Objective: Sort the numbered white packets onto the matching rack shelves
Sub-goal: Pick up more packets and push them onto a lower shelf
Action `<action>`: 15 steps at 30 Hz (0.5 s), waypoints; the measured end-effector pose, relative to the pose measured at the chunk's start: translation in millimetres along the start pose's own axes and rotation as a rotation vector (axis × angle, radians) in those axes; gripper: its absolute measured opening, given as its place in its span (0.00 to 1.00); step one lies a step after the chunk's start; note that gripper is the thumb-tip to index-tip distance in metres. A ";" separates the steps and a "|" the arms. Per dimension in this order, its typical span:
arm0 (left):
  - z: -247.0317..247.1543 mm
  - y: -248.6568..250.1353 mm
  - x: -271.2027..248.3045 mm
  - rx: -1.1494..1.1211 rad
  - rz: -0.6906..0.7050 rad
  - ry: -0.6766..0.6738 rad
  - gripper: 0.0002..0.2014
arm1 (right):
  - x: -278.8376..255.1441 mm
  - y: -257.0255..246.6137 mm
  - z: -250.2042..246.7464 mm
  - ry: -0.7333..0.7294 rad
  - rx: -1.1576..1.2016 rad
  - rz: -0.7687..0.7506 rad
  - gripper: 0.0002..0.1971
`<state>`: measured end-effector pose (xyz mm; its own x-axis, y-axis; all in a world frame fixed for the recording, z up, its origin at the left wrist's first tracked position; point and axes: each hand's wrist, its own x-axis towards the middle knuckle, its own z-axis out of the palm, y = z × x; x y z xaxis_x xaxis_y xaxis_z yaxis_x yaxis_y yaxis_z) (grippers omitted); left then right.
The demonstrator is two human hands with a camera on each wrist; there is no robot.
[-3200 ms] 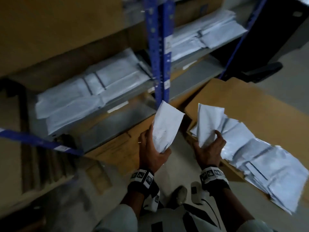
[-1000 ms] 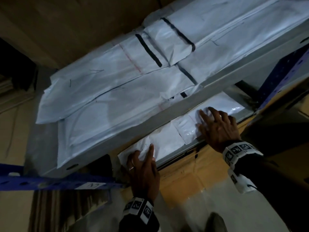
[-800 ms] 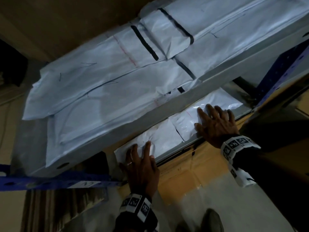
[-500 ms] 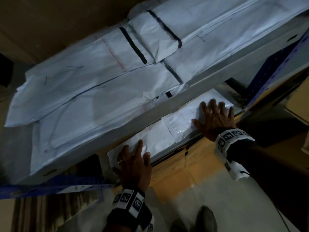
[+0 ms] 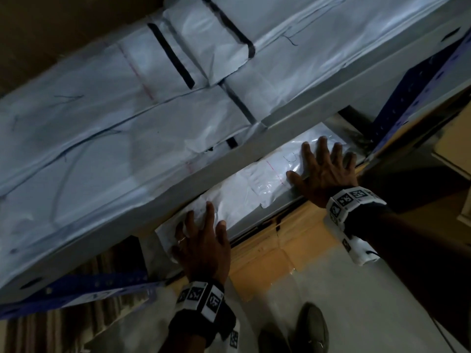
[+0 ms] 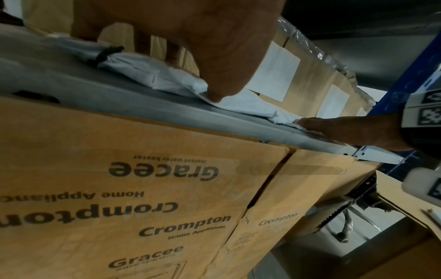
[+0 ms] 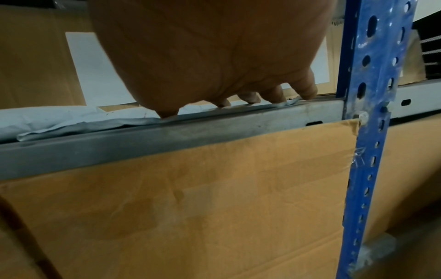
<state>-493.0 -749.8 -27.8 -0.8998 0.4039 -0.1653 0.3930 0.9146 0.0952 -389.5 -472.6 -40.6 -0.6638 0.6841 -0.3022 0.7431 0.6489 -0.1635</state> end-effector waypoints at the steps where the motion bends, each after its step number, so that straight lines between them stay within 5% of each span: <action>1: -0.3 0.7 0.9 0.010 -0.001 -0.004 0.27 | 1.1 0.8 0.8 0.003 -0.005 -0.002 0.46; 15: 10.6 -6.9 1.9 -0.030 -0.011 0.071 0.31 | 3.9 -2.3 8.0 0.050 -0.012 -0.021 0.49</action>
<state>-495.4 -755.2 -39.2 -0.9156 0.3902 -0.0970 0.3780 0.9176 0.1229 -393.1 -474.1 -48.9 -0.6826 0.6860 -0.2519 0.7283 0.6668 -0.1580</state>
